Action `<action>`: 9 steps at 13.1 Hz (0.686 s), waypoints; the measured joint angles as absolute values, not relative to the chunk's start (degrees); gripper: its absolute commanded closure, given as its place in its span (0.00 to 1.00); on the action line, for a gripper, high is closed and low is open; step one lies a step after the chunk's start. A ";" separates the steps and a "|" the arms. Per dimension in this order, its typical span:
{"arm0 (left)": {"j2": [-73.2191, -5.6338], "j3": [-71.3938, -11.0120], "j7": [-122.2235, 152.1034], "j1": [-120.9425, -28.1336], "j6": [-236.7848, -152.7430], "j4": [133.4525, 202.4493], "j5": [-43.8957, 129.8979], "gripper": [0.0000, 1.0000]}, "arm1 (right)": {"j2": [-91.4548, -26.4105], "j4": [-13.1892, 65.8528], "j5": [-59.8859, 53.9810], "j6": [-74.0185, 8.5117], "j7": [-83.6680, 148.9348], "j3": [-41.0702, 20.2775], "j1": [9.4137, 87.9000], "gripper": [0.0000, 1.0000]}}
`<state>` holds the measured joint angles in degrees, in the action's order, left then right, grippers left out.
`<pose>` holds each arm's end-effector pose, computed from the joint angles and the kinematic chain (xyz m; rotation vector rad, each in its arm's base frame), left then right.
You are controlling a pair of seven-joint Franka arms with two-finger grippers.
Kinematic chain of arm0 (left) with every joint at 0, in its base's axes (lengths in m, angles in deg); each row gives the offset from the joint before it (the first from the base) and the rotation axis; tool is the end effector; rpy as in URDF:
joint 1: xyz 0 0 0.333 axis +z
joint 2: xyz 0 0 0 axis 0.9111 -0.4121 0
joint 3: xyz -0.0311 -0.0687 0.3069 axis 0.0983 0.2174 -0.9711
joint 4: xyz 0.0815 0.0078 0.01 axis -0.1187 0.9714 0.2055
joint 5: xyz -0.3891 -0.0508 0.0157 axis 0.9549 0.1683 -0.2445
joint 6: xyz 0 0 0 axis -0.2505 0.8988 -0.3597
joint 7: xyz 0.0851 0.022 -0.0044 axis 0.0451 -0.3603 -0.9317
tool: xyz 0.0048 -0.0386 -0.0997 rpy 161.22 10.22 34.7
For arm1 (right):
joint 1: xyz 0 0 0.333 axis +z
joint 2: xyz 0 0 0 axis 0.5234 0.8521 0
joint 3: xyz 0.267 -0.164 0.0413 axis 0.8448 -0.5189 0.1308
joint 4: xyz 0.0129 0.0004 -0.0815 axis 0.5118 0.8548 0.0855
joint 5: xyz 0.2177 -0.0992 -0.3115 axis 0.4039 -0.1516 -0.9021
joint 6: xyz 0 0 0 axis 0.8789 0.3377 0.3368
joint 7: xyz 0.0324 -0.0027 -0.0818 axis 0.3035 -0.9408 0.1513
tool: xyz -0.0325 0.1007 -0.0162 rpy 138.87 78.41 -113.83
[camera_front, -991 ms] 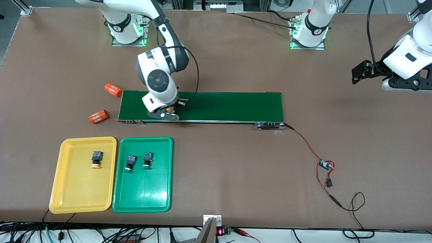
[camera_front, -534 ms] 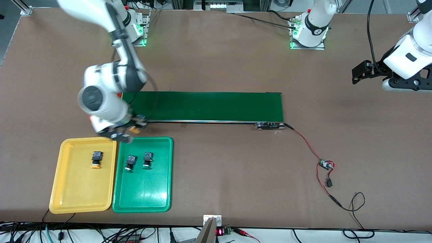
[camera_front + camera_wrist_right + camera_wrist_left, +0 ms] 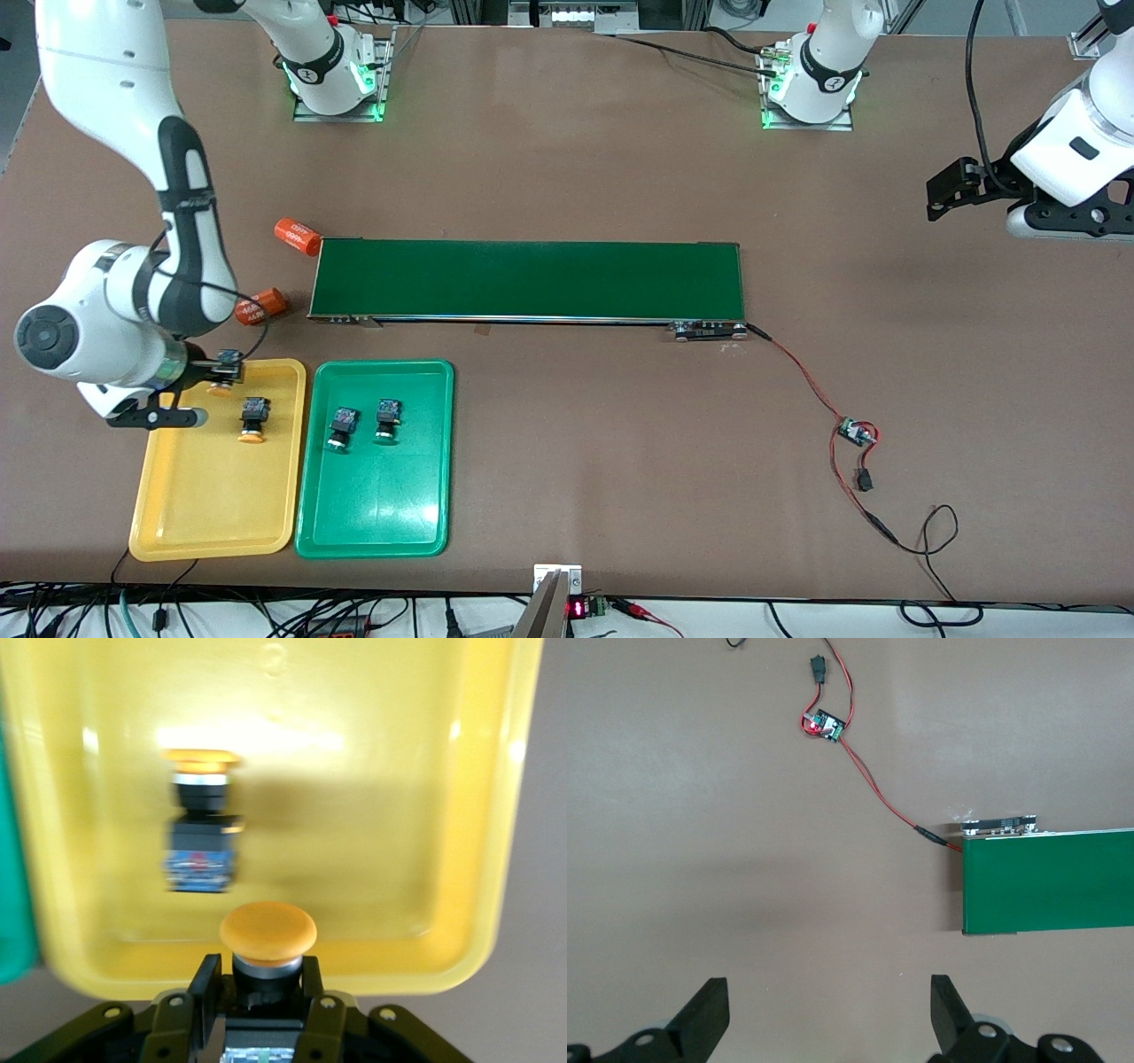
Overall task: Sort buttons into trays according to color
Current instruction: 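Place the second yellow button in the yellow tray with the right gripper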
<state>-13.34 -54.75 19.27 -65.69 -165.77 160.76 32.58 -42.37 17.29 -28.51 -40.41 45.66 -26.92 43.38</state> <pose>0.5451 -0.0423 0.6067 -3.1093 0.0701 0.1054 0.6892 -0.0767 0.2489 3.0694 0.1508 -0.1264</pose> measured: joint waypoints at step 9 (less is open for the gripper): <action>-13.34 -54.76 19.27 -65.69 -164.82 160.36 32.58 0.00 | -34.23 9.91 -28.50 -47.34 54.43 -26.17 40.38 0.66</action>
<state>-13.34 -54.76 19.27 -65.69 -164.82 160.36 32.58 -34.23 9.91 -28.50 -47.34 54.43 -26.17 40.38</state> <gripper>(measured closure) 0.000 0.595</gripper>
